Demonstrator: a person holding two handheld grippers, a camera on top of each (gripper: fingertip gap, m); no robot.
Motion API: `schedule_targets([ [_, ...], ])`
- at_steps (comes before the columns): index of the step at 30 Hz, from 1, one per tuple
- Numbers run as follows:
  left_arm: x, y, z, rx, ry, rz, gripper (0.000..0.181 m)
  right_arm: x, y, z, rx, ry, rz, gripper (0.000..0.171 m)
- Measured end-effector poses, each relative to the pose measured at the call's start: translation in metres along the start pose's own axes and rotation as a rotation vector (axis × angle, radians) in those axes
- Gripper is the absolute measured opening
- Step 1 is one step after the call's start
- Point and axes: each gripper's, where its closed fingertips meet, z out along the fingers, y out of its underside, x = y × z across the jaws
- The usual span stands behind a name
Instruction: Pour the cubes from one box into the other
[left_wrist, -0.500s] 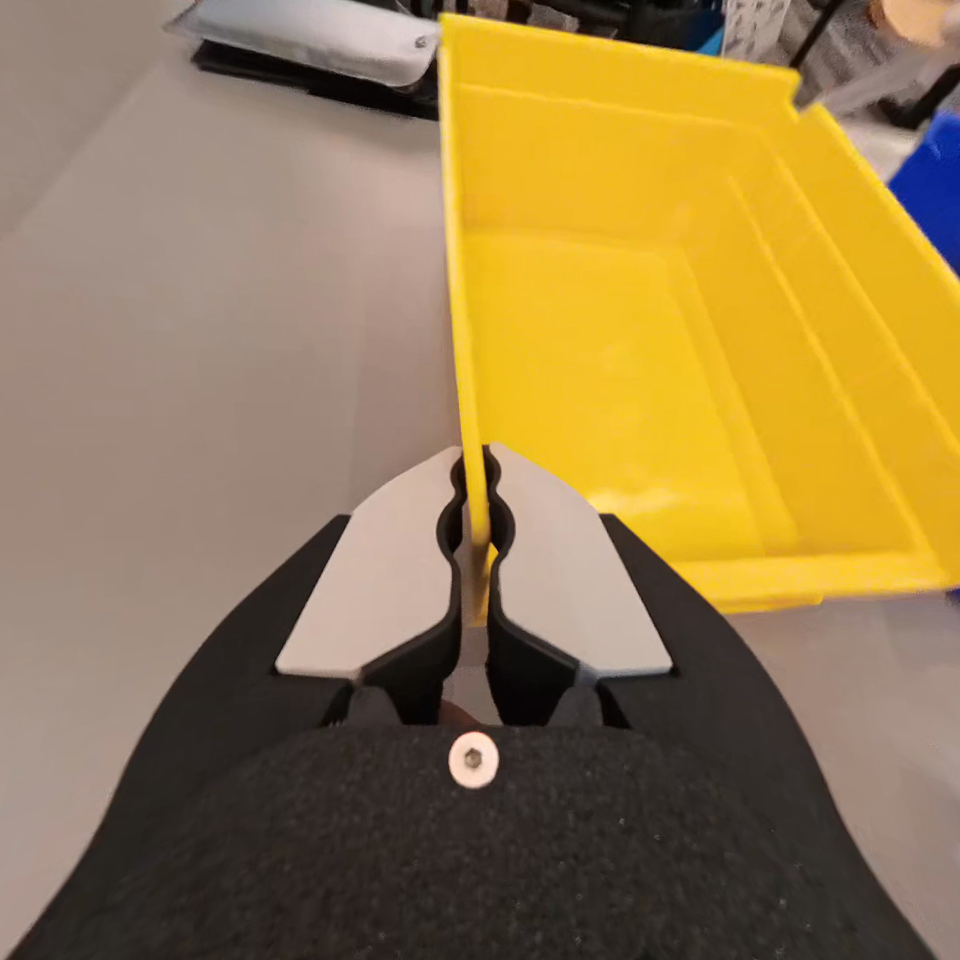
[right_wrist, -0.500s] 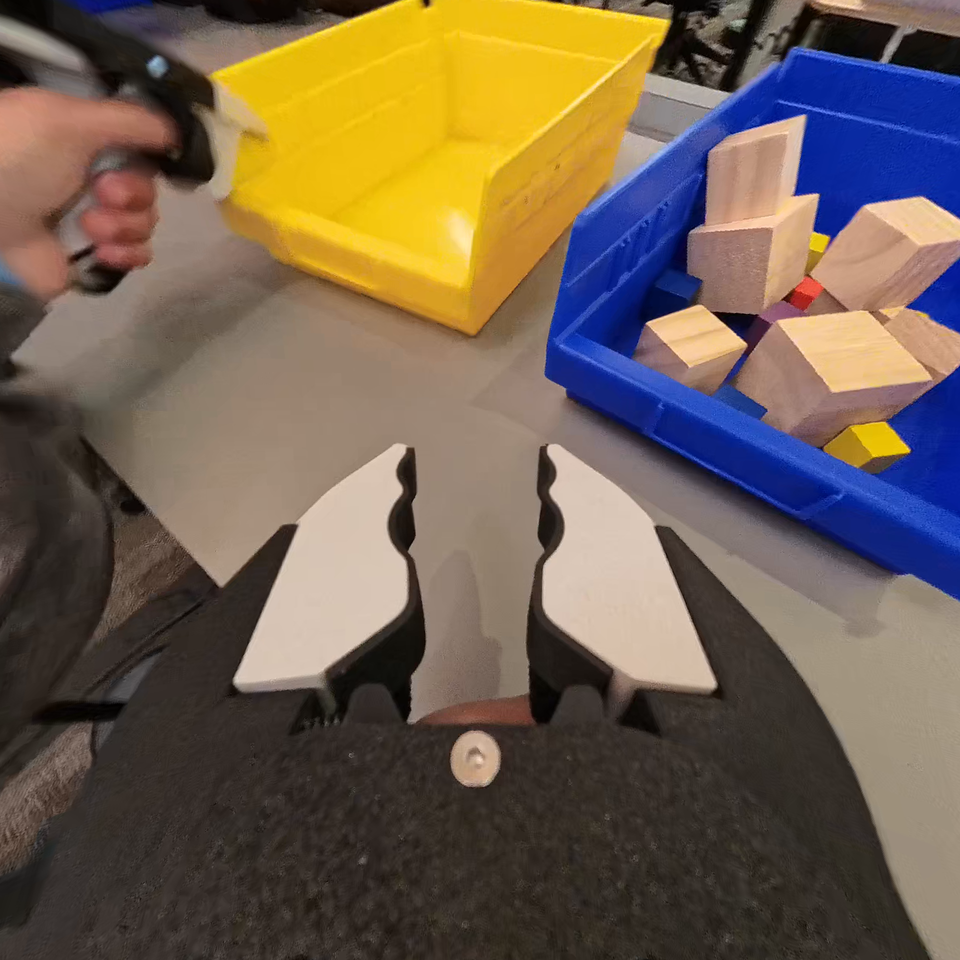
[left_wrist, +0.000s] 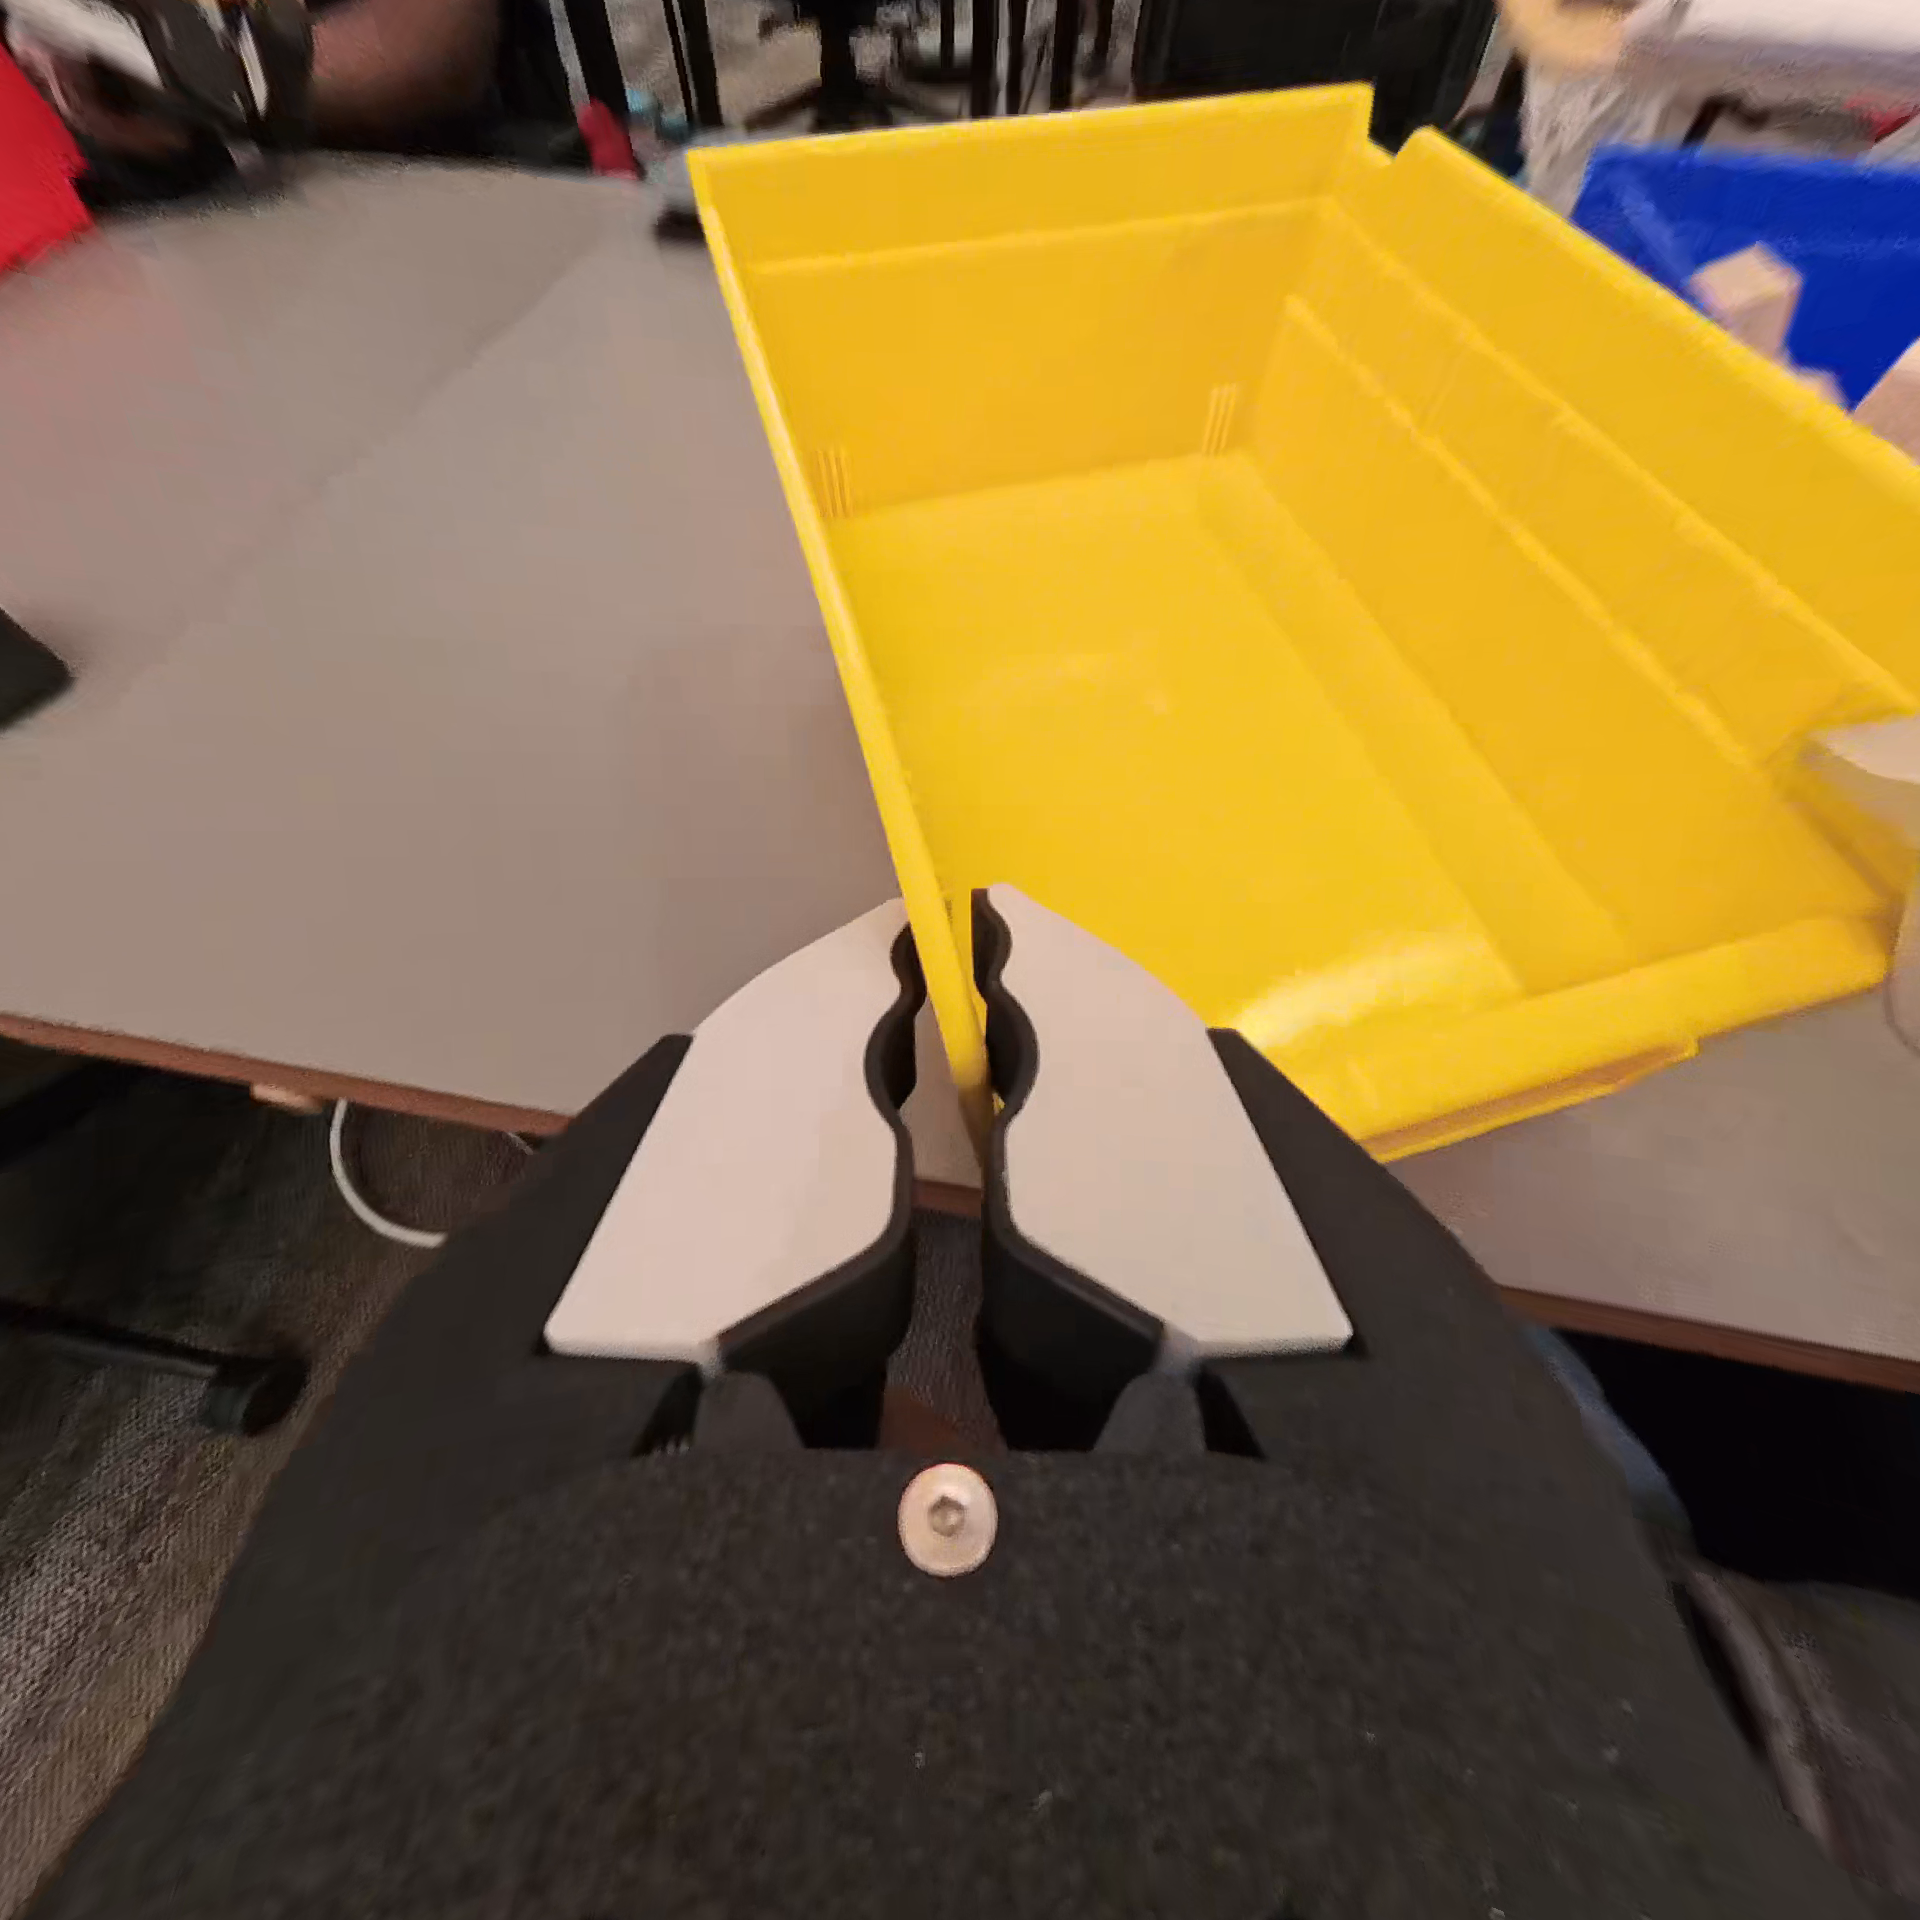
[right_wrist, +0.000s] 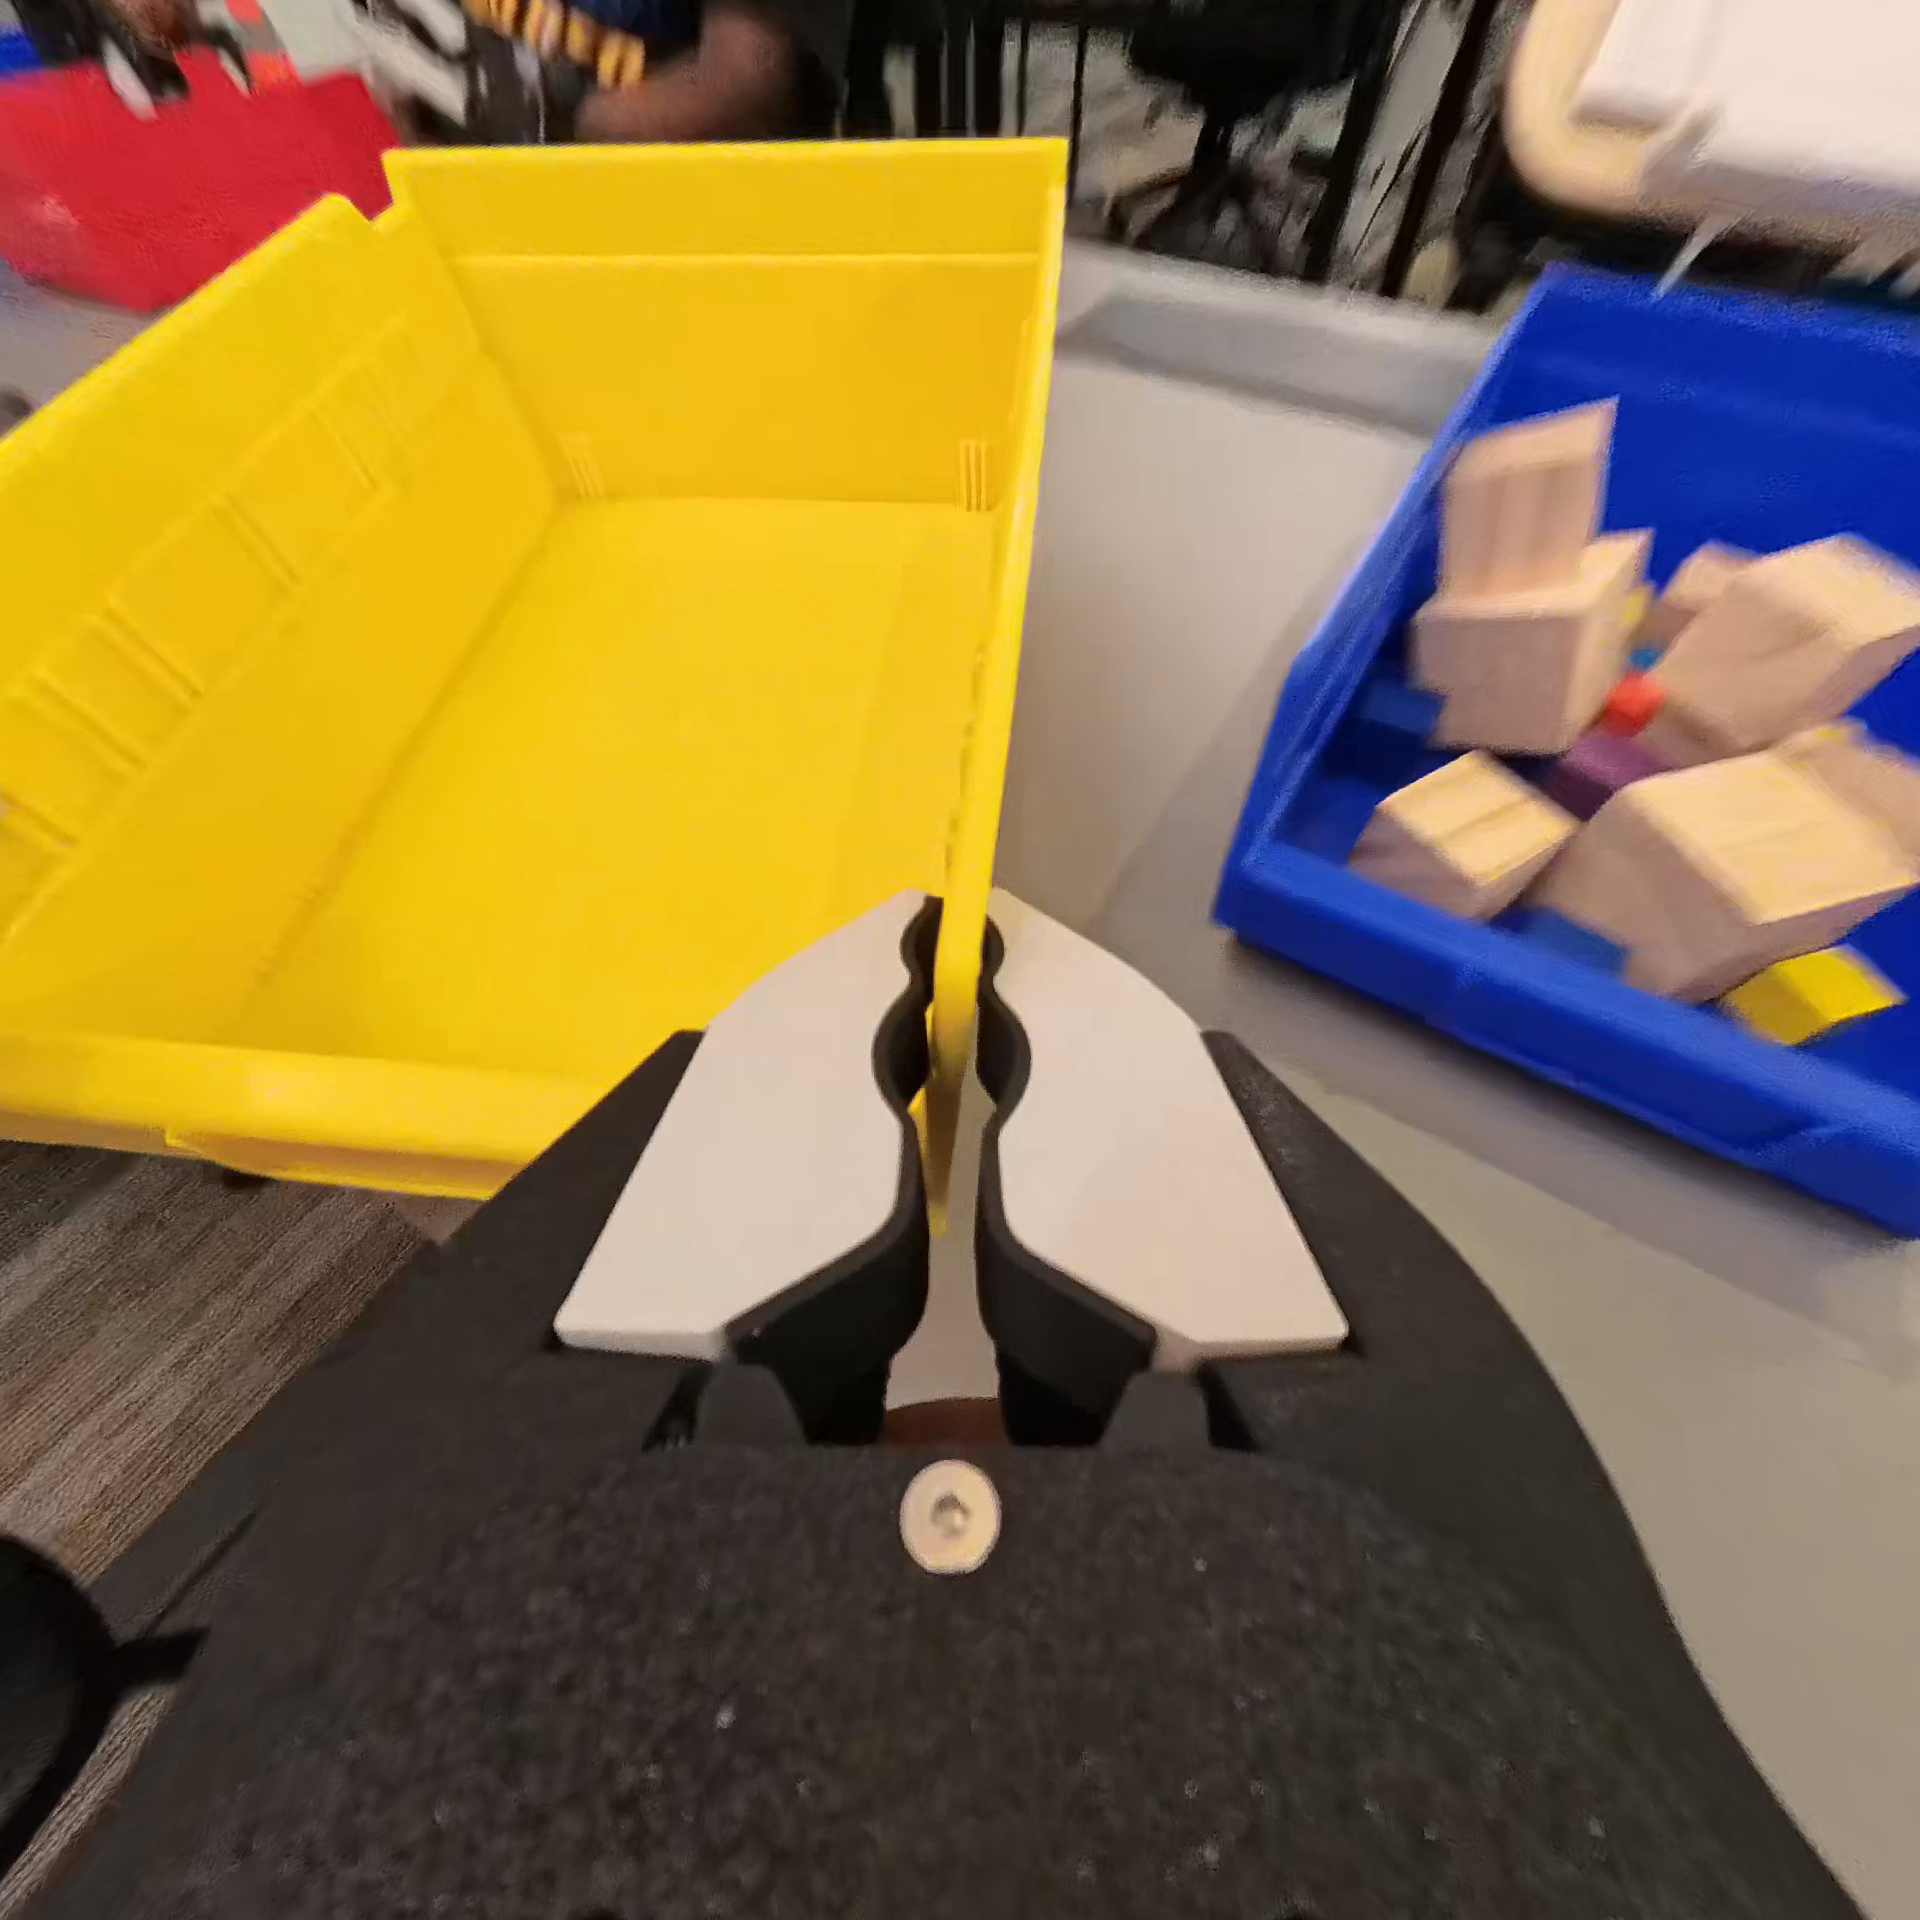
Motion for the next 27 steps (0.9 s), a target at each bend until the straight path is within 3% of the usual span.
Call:
schedule_targets([
  [3, 0.033, -0.048, -0.008, 0.124, 0.014, 0.084, 0.006, 0.035, -0.053, -0.041, 0.153, 0.116, -0.062, 0.004],
  [7, 0.126, -0.117, -0.005, 0.249, 0.145, 0.174, 0.007, 0.125, -0.117, -0.102, 0.278, 0.308, -0.068, 0.003],
  [11, 0.246, -0.185, -0.005, 0.359, 0.281, 0.182, 0.008, 0.237, -0.145, -0.158, 0.32, 0.427, 0.029, 0.003],
  [13, 0.309, -0.203, -0.006, 0.411, 0.321, 0.174, 0.006, 0.291, -0.143, -0.191, 0.331, 0.499, 0.027, 0.003],
  [17, 0.441, -0.18, 0.002, 0.377, 0.436, 0.221, 0.007, 0.403, -0.097, -0.245, 0.282, 0.623, 0.034, 0.003],
  [21, 0.54, -0.122, 0.035, 0.219, 0.487, 0.219, 0.007, 0.49, -0.02, -0.257, 0.118, 0.619, 0.129, 0.003],
  [24, 0.578, -0.072, 0.066, 0.103, 0.476, 0.246, 0.006, 0.528, 0.038, -0.24, 0.026, 0.588, 0.188, 0.003],
  [27, 0.584, -0.03, 0.094, 0.005, 0.475, 0.279, 0.008, 0.54, 0.09, -0.208, -0.006, 0.51, 0.259, 0.003],
])
